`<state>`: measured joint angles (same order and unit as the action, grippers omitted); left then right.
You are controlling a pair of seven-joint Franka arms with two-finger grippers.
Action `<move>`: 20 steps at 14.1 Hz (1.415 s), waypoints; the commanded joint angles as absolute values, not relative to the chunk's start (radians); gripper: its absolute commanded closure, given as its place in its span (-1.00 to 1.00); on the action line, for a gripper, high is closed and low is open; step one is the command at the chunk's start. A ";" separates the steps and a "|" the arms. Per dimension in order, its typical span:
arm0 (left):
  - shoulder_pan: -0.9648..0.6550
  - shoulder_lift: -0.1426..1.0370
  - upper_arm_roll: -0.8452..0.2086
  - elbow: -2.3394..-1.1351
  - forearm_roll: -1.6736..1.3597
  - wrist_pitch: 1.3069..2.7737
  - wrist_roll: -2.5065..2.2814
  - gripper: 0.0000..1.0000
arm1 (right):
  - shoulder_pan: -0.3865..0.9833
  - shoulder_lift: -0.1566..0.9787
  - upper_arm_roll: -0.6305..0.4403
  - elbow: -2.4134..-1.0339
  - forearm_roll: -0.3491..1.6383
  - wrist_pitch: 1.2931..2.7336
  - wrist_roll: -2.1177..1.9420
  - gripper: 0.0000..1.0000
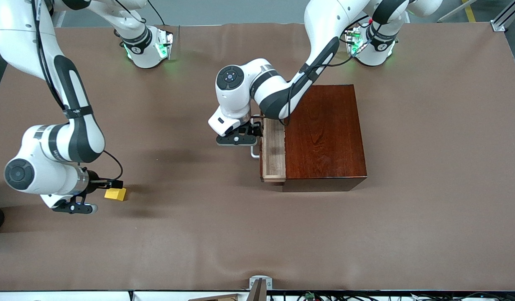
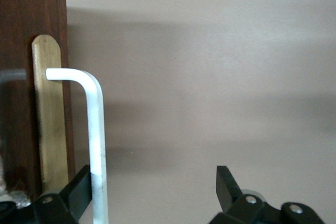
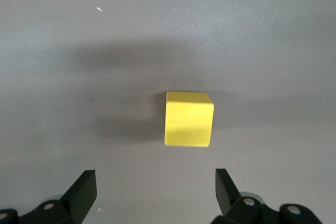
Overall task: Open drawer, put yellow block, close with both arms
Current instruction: 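Pull the drawer open with the left gripper while the right gripper reaches the cube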
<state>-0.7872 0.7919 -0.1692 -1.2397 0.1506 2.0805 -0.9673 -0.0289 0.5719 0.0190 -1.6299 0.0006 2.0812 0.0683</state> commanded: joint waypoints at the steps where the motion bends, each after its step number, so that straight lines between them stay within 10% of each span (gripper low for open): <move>1: -0.799 0.813 -0.169 -1.216 0.115 2.128 -0.986 -1.00 | -0.034 0.517 0.021 -1.738 0.014 2.176 0.075 -1.00; 5: -0.807 0.821 -0.173 -1.215 0.112 2.170 -0.986 -1.00 | -0.034 0.497 0.017 -1.871 0.008 2.402 0.072 -1.00; 20: -0.825 0.818 -0.172 -1.215 0.043 2.293 -0.986 -1.00 | -0.044 0.578 -0.005 -1.868 -0.025 2.499 0.114 -1.00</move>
